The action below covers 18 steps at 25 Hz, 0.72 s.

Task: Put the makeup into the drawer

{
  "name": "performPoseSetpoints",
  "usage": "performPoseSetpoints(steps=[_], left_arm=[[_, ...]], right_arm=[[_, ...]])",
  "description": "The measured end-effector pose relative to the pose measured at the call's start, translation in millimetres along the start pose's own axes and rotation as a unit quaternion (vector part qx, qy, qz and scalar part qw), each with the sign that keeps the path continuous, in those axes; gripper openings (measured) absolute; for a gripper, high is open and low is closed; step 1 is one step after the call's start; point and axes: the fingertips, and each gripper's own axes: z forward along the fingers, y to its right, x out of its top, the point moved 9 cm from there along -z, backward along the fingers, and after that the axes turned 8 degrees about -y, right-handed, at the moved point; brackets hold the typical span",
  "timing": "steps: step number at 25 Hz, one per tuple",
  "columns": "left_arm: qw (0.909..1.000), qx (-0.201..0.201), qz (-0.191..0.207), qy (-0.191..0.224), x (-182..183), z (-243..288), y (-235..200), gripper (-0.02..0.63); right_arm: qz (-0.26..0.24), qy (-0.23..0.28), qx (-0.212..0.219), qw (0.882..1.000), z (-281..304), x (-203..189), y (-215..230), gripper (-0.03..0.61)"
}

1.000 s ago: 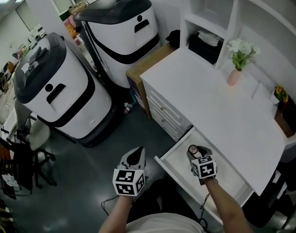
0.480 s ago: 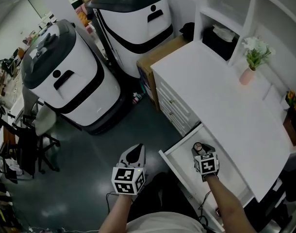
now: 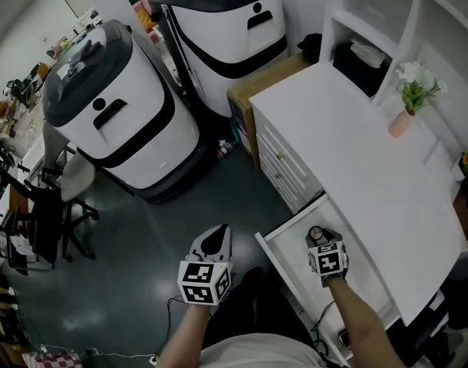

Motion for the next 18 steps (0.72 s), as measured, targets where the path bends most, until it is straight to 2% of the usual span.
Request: performPoseSetpoints(steps=[11,18], left_arm=[[1.0000,-0.005,0.008,-0.003,0,2,1,0.003],[0.9996,-0.022,0.017,-0.001,4,9,2,0.003]], right_arm=[[0.012,0.011,0.023,1.000,1,-1,-2,0.222],[0.029,0.031,0.017,0.999,-15,-3,-1,0.227]])
